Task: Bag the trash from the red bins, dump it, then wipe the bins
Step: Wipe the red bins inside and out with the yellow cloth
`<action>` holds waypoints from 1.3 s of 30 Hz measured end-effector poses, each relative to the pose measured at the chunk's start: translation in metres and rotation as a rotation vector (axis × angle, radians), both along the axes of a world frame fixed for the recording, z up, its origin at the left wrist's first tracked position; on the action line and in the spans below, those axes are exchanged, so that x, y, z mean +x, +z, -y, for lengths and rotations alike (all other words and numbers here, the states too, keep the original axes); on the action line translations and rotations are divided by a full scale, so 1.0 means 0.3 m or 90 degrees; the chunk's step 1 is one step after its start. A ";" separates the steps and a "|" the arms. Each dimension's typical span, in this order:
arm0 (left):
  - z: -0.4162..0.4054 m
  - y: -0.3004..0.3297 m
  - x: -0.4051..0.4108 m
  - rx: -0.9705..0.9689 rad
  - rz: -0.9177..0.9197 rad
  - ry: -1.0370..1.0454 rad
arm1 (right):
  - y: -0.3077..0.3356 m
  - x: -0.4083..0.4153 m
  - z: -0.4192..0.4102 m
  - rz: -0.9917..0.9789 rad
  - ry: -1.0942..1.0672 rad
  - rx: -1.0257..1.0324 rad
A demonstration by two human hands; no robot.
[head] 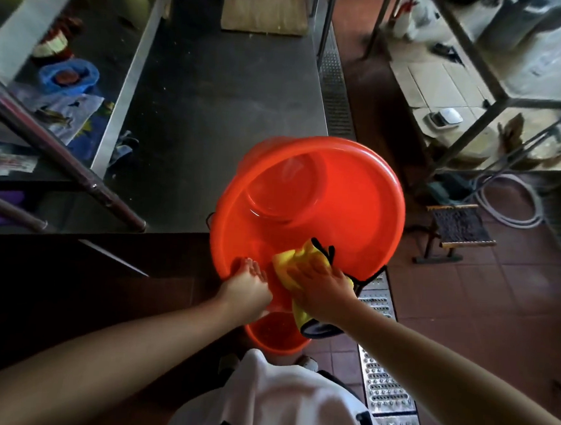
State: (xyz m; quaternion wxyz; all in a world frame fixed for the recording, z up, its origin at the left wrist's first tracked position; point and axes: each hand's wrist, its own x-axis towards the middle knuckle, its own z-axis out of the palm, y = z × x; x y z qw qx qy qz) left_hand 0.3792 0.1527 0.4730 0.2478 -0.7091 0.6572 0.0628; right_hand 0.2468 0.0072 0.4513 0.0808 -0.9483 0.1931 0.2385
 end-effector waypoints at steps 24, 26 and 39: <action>0.051 0.055 0.006 0.095 0.102 -0.096 | -0.221 0.425 0.264 -0.041 -0.093 0.102; 0.052 0.057 0.017 0.071 0.088 -0.113 | -0.201 0.413 0.267 -0.027 -0.100 0.117; 0.061 0.105 0.006 0.029 -0.012 -0.043 | 0.074 0.040 0.049 0.020 -0.044 0.076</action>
